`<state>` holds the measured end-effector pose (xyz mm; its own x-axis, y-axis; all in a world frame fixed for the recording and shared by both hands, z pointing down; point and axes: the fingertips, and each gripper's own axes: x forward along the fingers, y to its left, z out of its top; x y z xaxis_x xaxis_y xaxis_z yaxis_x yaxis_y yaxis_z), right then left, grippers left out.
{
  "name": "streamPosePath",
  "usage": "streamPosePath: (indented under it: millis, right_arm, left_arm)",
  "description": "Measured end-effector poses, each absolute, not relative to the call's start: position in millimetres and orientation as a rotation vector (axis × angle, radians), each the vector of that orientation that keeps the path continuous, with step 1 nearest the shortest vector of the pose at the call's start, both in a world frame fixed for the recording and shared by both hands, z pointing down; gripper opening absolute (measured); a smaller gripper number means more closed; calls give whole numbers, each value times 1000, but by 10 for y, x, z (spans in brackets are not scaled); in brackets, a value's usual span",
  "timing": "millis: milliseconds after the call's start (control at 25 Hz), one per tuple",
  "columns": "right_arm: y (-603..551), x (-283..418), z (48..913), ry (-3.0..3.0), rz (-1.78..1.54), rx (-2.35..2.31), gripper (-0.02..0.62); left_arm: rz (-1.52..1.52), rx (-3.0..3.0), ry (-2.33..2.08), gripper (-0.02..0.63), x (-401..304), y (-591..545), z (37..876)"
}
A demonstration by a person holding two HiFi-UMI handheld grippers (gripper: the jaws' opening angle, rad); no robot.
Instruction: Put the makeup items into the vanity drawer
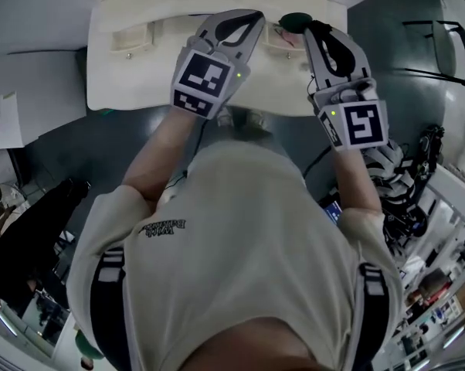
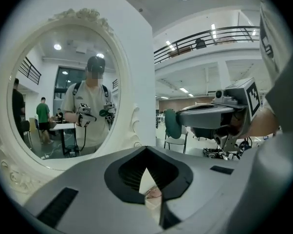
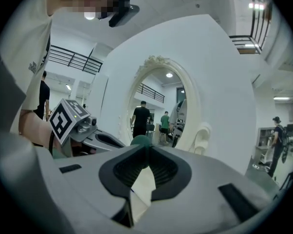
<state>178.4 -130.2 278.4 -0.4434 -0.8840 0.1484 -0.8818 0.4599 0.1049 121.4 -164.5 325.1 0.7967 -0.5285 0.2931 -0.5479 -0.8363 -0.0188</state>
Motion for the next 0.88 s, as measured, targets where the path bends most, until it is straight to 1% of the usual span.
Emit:
streamPosePath:
  millis: [360, 680, 880]
  right_arm:
    - [-1695, 2057, 3835, -2433, 237, 1498, 32]
    - [-1760, 2120, 4792, -2329, 412, 1417, 34]
    - [-1770, 2140, 5232, -2271, 472, 1369, 35]
  left_arm:
    - [629, 2790, -758, 14, 1620, -1976, 4262]
    - [792, 2658, -690, 14, 1694, -1988, 5143]
    - [861, 2596, -659, 14, 1715, -1964, 5534]
